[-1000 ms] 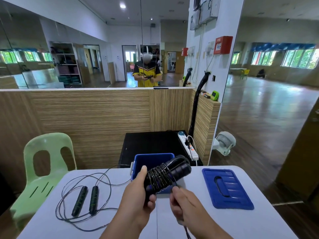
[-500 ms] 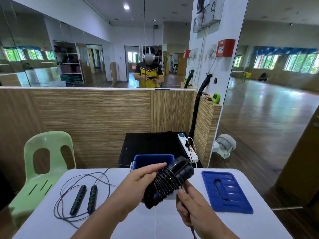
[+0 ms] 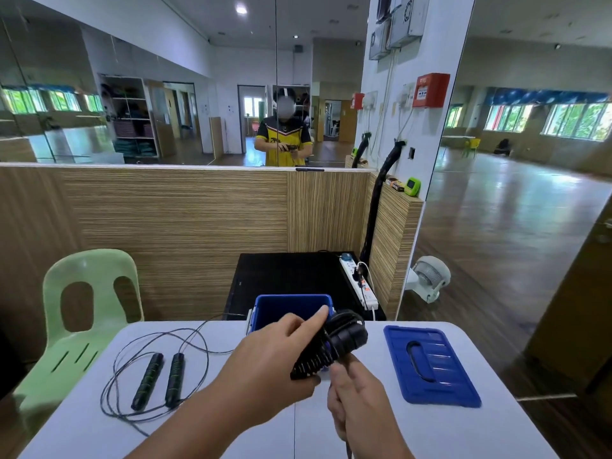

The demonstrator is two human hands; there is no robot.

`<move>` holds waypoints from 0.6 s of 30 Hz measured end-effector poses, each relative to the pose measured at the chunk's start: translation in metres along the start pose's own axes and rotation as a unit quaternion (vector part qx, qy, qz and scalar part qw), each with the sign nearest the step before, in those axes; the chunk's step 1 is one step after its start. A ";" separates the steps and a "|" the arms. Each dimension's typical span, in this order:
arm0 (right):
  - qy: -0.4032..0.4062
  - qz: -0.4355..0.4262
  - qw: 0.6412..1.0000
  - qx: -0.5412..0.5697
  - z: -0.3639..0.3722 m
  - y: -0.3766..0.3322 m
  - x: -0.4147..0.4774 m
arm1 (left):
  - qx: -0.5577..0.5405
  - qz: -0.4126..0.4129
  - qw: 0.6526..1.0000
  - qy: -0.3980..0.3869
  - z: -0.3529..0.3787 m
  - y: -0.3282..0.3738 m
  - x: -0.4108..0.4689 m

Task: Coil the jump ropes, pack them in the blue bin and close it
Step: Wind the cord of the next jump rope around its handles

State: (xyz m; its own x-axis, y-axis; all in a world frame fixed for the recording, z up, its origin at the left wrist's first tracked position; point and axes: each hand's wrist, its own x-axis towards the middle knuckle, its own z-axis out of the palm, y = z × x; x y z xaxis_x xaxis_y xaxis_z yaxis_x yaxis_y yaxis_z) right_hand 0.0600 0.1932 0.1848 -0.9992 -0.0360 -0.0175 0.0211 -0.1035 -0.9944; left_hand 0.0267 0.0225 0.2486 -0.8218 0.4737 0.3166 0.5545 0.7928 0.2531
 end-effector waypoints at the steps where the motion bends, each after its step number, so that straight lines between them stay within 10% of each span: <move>1: -0.001 -0.001 1.000 -0.005 0.001 -0.002 0.001 | 0.004 0.016 1.000 0.007 0.000 0.000 0.000; 18: -0.204 0.132 0.957 -0.160 -0.045 0.000 0.009 | -0.005 0.111 0.994 -0.005 -0.005 -0.010 -0.015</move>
State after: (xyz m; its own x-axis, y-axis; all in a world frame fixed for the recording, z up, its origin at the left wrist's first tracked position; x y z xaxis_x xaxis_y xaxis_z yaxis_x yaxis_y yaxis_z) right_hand 0.0500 0.2373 0.1804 -0.8623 -0.4114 -0.2953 0.1936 0.2709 -0.9429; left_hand 0.0340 0.0051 0.2460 -0.6796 0.6407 0.3574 0.7241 0.6639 0.1867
